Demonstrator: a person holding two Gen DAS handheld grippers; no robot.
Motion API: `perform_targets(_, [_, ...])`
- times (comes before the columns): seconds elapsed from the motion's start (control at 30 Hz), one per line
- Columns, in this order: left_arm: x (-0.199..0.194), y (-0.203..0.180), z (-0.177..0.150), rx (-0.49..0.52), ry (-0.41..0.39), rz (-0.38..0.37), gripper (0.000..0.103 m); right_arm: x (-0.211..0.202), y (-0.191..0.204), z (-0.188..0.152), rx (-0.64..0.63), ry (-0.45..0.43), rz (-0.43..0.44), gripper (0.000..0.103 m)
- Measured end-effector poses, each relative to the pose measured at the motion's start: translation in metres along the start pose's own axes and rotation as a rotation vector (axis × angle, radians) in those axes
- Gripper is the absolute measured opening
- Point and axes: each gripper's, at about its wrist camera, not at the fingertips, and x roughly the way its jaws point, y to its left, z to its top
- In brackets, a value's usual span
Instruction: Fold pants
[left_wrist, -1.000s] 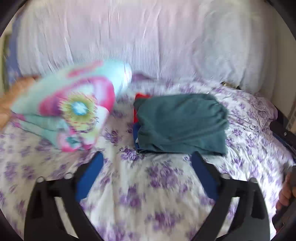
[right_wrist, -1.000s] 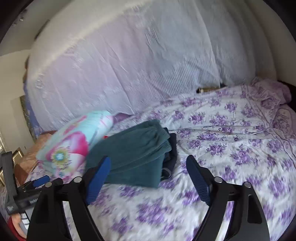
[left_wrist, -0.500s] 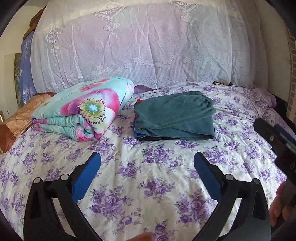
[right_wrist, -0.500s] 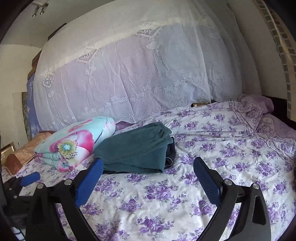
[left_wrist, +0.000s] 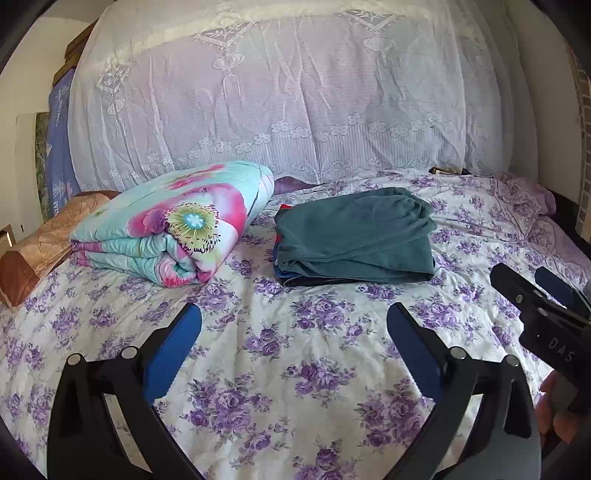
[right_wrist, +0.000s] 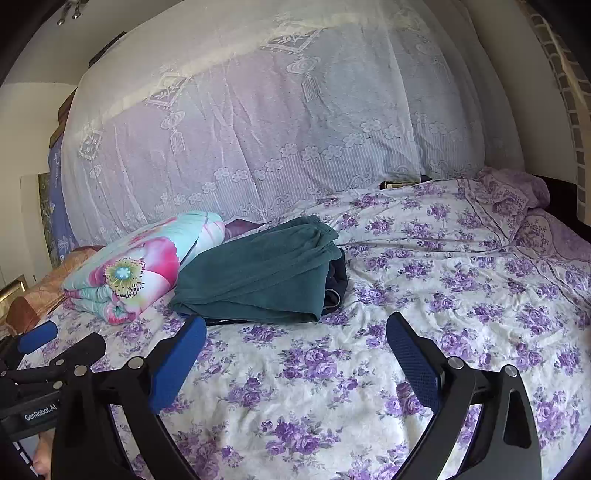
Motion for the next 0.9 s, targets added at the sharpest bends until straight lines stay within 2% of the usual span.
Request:
perform_targets(0.33, [0.001, 0.002, -0.001, -0.02, 0.021, -0.021, 0.098, -0.003, 0.012, -0.001, -0.052, -0.012, -0.004, 0.099])
perform_targets(0.9, [0.002, 0.0, -0.002, -0.02, 0.031, -0.034, 0.098, -0.004, 0.015, -0.002, -0.058, -0.015, 0.0, 0.099])
